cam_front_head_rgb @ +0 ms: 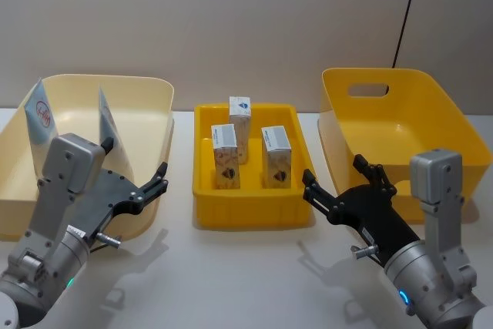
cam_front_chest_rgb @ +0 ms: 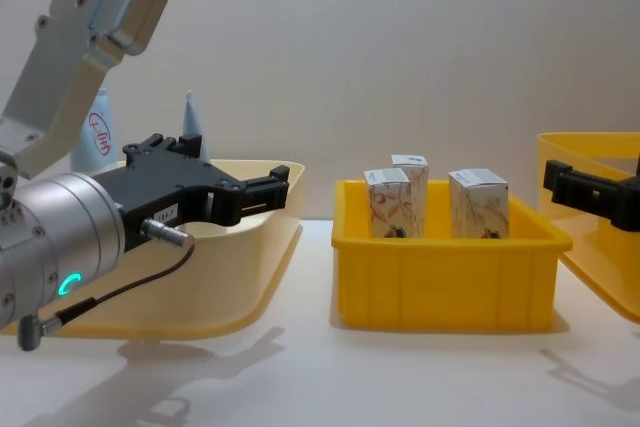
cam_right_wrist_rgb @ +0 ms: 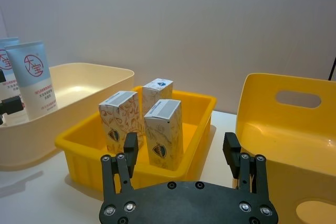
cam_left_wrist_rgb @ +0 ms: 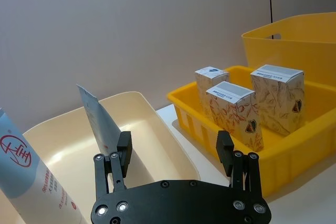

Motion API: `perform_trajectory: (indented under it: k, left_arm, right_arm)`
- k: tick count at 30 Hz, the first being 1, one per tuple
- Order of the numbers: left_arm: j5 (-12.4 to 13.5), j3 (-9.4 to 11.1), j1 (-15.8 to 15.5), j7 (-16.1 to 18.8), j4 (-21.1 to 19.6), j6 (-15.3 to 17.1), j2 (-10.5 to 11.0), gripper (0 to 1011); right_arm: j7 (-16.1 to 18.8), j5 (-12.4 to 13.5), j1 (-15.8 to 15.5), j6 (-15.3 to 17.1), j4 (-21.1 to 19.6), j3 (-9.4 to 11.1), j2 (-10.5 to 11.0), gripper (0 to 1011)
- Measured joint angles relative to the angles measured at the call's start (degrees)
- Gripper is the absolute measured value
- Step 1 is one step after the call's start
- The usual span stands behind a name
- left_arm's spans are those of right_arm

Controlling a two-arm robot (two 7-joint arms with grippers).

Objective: Bimanual collaborative sorting of washing and personal care products

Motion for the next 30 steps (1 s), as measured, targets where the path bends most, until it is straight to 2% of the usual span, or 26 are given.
perform_trajectory:
  k: [30]
  left_arm:
    - [0.0, 0.0, 0.0, 0.0, 0.0, 0.0, 0.0, 1003]
  right_arm:
    - [0.0, 0.0, 0.0, 0.0, 0.0, 0.0, 0.0, 1009]
